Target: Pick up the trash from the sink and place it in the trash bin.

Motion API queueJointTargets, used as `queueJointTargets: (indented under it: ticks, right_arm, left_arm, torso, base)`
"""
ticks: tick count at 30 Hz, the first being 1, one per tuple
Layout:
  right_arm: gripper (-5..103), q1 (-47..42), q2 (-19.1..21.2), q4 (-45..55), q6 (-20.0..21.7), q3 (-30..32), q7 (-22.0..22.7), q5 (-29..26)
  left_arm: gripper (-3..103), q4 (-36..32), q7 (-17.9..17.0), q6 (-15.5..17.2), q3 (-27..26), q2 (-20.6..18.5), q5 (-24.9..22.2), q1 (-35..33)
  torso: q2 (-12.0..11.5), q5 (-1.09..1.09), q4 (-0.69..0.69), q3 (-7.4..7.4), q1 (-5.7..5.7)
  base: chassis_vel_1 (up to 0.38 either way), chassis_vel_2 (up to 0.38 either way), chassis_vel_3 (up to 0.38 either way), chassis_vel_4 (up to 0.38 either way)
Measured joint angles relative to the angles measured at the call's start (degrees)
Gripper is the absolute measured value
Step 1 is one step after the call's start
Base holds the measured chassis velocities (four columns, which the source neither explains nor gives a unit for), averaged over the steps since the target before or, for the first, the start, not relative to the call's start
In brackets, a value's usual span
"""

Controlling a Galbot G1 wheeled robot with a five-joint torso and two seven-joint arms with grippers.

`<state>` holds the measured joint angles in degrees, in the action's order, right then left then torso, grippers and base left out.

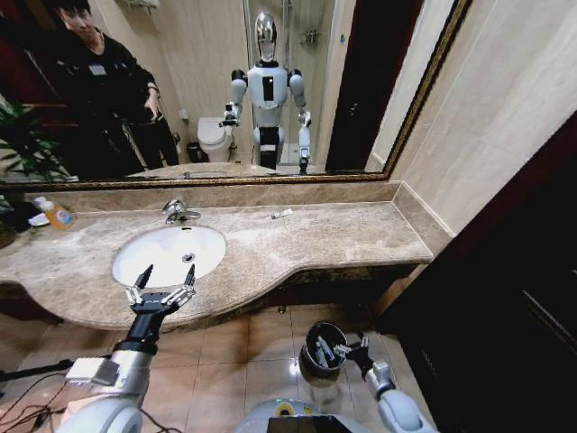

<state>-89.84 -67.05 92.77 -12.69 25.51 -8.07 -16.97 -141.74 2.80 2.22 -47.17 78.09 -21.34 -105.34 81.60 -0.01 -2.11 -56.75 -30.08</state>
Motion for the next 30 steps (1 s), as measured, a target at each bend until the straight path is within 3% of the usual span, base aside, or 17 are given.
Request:
queueJointTargets:
  ticks: [3,5,10,13,17,19,21,22,24,27,28,30]
  right_arm:
    - [100,-2.74,-1.26,7.73,1.59,4.82,-4.76,-0.92]
    - [100,-5.05,0.18,16.27,2.18,7.44,-6.71,-4.13]
    - [100,-5.43,1.93,25.09,4.99,9.53,-6.75,-6.56]
    - [100,-1.03,4.08,31.24,10.45,8.42,-4.17,-7.33]
    - [100,4.38,7.02,33.21,14.93,5.31,-0.73,-9.19]
    - [100,8.95,10.85,33.51,18.41,2.36,2.59,-12.47]
    - [100,10.36,12.28,33.55,19.47,1.55,3.25,-13.8]
    - [100,12.86,15.04,33.59,21.3,0.35,3.6,-16.23]
    - [100,15.87,18.34,32.85,22.82,-0.68,2.57,-19.05]
    - [100,17.43,19.64,31.72,23.25,-1.06,1.57,-20.27]
    - [100,23.23,23.62,26.21,23.43,-2.46,-1.83,-23.42]
    - [100,27.98,25.73,21.83,23.86,-4.7,-5.92,-25.76]
  left_arm:
    - [100,0.0,0.0,0.0,0.0,0.0,0.0,0.0]
    - [100,0.0,0.0,0.0,0.0,0.0,0.0,0.0]
    - [100,0.0,0.0,0.0,0.0,0.0,0.0,0.0]
    - [100,-0.01,0.0,0.0,0.0,0.0,0.0,0.0]
    - [100,0.0,0.01,0.0,0.0,-0.01,0.0,0.0]
    - [100,0.0,0.01,0.0,0.0,-0.01,0.0,0.0]
    - [100,0.0,0.0,0.0,0.0,0.0,0.0,0.0]
    - [100,0.0,0.0,0.0,0.0,0.0,0.0,0.0]
    - [100,0.0,0.0,0.0,0.0,-0.01,0.0,0.0]
    - [100,0.0,0.0,0.0,0.0,0.0,0.0,0.0]
    - [100,0.0,-0.01,0.0,0.0,0.0,0.0,0.0]
    - [100,0.0,0.0,0.0,0.0,0.0,0.0,0.0]
  torso:
    - [0.0,0.04,0.02,0.0,0.0]
    - [0.0,0.0,0.0,0.0,0.0]
    - [0.0,0.0,0.01,0.0,0.01]
    - [0.0,0.01,0.01,0.0,0.01]
    - [0.0,0.02,0.0,0.0,0.0]
    - [0.0,0.02,0.0,-0.01,0.0]
    - [0.0,0.03,0.0,-0.01,0.0]
    - [0.0,0.02,0.0,-0.01,-0.01]
    - [0.0,0.0,0.0,-0.01,0.0]
    - [0.0,0.0,0.0,-0.01,0.0]
    - [0.0,0.02,0.01,-0.01,-0.01]
    - [0.0,0.01,0.01,-0.01,-0.01]
  base:
    - [0.0,0.0,0.0,0.0]
    - [0.0,0.0,0.0,0.0]
    - [0.0,0.0,0.0,0.0]
    - [0.0,0.0,0.0,0.0]
    - [0.0,0.0,0.0,0.0]
    - [0.0,0.0,0.0,0.0]
    - [0.0,0.0,0.0,0.0]
    - [0.0,0.0,0.0,0.0]
    - [0.0,0.0,0.0,0.0]
    - [0.0,0.0,0.0,0.0]
    - [0.0,0.0,0.0,0.0]
    - [0.0,0.0,0.0,0.0]
